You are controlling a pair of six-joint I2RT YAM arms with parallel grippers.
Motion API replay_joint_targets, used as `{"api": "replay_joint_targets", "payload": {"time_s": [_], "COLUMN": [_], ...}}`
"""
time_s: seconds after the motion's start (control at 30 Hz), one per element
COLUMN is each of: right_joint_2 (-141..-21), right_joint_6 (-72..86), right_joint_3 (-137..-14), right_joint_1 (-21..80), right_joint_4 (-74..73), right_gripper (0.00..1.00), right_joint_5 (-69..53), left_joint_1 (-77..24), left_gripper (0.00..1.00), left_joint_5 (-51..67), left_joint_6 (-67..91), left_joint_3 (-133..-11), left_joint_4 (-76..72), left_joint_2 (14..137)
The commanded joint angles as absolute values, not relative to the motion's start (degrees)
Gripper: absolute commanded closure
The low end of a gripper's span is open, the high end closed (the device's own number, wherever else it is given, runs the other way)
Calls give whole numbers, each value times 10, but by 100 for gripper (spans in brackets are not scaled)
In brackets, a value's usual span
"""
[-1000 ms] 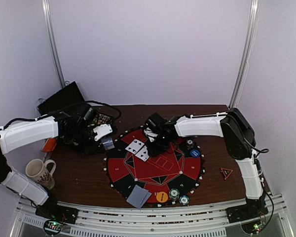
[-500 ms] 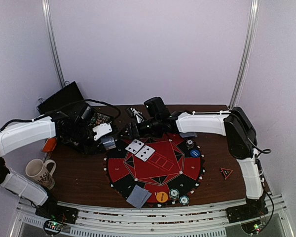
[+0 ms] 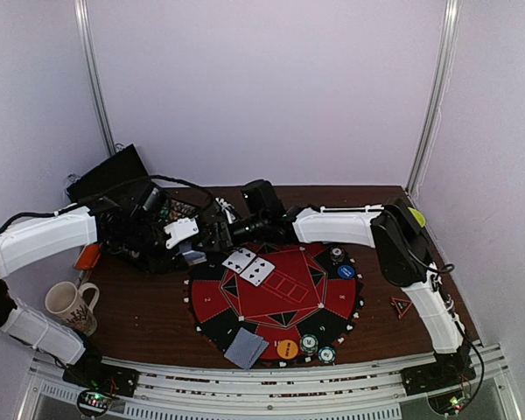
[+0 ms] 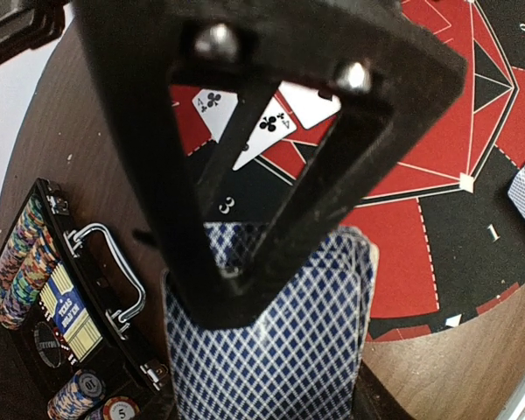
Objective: Distribute texas hold em gaming equipment
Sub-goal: Pick up the poker card from the face-down deck piles.
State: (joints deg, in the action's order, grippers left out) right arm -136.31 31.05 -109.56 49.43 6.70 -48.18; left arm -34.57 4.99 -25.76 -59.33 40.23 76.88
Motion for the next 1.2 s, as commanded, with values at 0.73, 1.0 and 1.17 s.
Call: {"api": "replay_joint_targets", "payload": {"time_s": [0.73, 1.0, 1.17], "right_joint_2": [-1340, -1332, -1327], "right_joint_6": [219, 216, 200], "right_joint_3": [-1156, -1161, -1162], "right_joint_1": [497, 496, 496], "right_joint_4": [-110, -132, -161], "right_gripper": [65, 82, 88], "right_joint_5": [-399, -400, -381], "left_joint_1": [-345, -345, -345], "left_gripper": [53, 53, 53], "left_joint_5": [41, 31, 28], "left_joint_6": [-268, -267, -264], "left_joint_3": [-587, -580, -575], "left_joint_4": [362, 358, 357], "left_joint_2": [766, 763, 761]}}
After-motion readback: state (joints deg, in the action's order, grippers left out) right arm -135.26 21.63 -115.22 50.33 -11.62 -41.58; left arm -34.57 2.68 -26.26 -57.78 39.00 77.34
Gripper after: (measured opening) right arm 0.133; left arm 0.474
